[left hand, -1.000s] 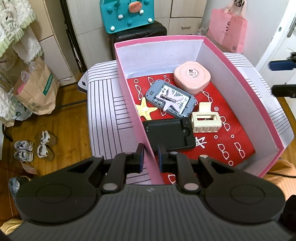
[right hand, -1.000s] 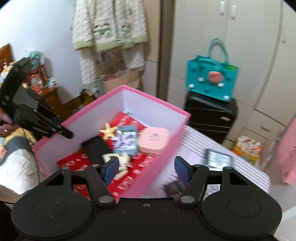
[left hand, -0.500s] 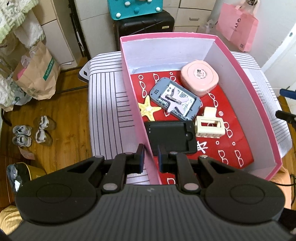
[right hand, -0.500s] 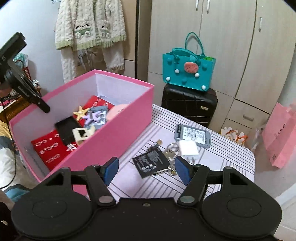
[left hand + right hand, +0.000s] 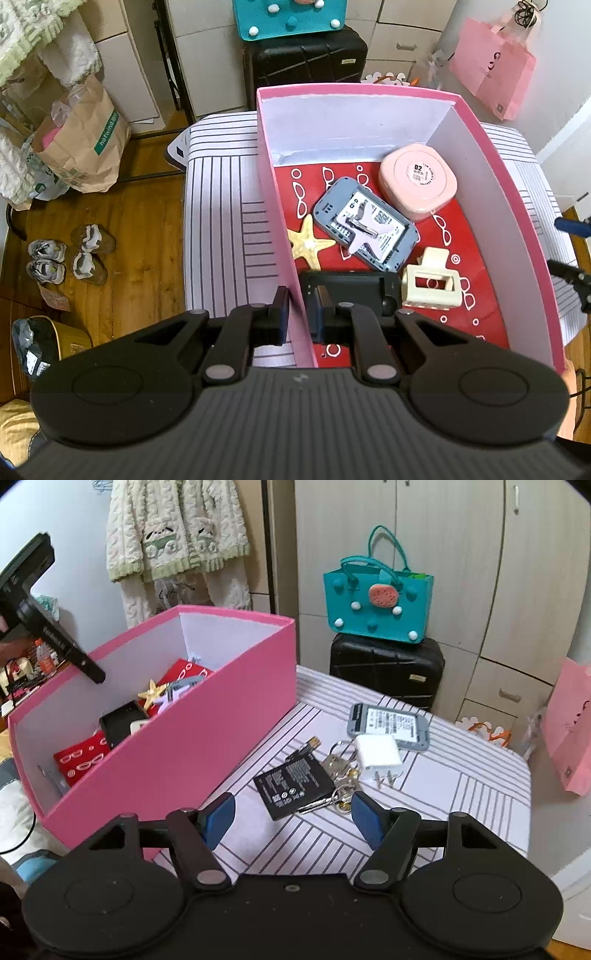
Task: Organize rigid objects
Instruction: 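Return the right gripper to the table and grasp the black battery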
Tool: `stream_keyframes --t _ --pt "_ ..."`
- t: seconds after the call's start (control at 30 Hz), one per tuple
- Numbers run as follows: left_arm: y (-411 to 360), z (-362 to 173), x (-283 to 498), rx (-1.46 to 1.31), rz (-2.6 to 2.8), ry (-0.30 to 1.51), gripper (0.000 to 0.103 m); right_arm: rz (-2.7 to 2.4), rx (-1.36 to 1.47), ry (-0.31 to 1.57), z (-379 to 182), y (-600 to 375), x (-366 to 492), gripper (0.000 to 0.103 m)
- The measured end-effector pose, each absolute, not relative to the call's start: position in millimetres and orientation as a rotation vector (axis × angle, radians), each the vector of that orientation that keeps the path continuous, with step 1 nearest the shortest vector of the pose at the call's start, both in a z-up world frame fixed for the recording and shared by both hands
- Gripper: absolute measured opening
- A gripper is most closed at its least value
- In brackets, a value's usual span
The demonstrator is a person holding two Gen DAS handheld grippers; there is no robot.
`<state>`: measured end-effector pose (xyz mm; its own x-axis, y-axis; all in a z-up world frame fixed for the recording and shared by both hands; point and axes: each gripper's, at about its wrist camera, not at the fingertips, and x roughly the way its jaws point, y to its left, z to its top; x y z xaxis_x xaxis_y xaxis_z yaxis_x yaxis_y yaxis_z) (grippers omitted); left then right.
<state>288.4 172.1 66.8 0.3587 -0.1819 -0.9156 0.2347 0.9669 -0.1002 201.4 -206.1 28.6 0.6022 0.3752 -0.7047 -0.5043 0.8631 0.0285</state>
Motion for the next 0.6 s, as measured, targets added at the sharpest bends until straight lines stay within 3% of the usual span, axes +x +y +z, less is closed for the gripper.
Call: stream_keyframes --t 0.23,0.6 --pt "173 65 291 0.044 -0.263 1.164 0.01 0.551 -0.193 0.799 5 -197 215 0.074" --pt "174 65 289 0.048 -0.27 1.148 0.01 0.635 -0.586 0.686 -24 -148 238 0.074"
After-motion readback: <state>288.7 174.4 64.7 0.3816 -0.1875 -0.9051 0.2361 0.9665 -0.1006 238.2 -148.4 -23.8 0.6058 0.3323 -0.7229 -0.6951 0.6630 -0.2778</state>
